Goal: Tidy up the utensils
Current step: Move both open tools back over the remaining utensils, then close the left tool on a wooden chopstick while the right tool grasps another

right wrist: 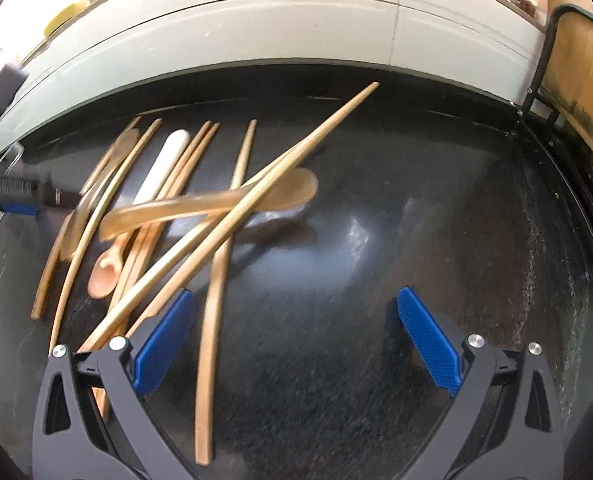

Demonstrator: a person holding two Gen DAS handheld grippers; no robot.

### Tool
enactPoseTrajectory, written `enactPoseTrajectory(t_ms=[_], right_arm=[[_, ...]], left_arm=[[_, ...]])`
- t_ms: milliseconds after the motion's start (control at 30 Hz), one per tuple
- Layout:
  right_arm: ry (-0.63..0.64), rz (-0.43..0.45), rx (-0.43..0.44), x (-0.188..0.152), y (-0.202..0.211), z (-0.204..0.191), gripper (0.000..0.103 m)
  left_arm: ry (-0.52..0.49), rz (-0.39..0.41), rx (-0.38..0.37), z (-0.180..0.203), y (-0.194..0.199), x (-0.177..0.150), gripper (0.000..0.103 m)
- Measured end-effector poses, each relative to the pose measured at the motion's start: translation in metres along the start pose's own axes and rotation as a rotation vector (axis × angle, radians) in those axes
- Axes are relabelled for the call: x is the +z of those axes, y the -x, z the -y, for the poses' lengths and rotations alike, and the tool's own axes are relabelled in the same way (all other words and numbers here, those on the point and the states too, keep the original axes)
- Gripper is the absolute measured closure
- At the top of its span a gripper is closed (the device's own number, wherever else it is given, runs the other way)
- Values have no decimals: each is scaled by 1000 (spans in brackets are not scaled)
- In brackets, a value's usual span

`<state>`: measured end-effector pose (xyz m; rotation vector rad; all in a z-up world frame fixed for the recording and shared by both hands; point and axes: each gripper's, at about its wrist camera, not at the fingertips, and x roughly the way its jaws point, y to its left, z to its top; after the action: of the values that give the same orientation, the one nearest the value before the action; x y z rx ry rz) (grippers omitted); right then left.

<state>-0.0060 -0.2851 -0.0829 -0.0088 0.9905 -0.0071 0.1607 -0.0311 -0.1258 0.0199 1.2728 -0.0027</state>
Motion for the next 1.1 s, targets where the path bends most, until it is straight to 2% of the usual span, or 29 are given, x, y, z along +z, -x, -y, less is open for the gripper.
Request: enactPoseTrajectory(t_ms=[33, 133, 300, 467, 867, 900, 933, 967, 1000, 1100], right_arm=[[-3, 0, -2, 2, -2, 0, 5], [-2, 0, -1, 6, -4, 1, 5], [-6, 0, -3, 11, -7, 0, 5], [-14, 1, -11, 16, -8, -3, 5], [-10, 1, -21, 20, -12, -12, 5], [-10, 3, -17, 19, -11, -13, 11], [1, 17, -9, 17, -8, -16, 22], [25, 44, 7, 15, -3, -20, 78], [65, 44, 11, 15, 0, -26, 96], [35, 12, 12, 14, 0, -22, 96]], left_arm=[[-16, 23, -12, 4, -1, 0, 5], [5, 28, -9, 9, -7, 4, 5], [-37, 53, -20, 9, -12, 4, 5], [-19, 84, -10, 14, -18, 15, 5], [28, 172, 15, 3, -20, -17, 5], [31, 172, 16, 4, -14, -21, 7], [25, 179, 10, 10, -13, -26, 16], [-22, 226, 2, 14, -6, -29, 81], [-68, 220, 14, 20, -4, -28, 97], [-81, 181, -67, 23, -2, -27, 98]])
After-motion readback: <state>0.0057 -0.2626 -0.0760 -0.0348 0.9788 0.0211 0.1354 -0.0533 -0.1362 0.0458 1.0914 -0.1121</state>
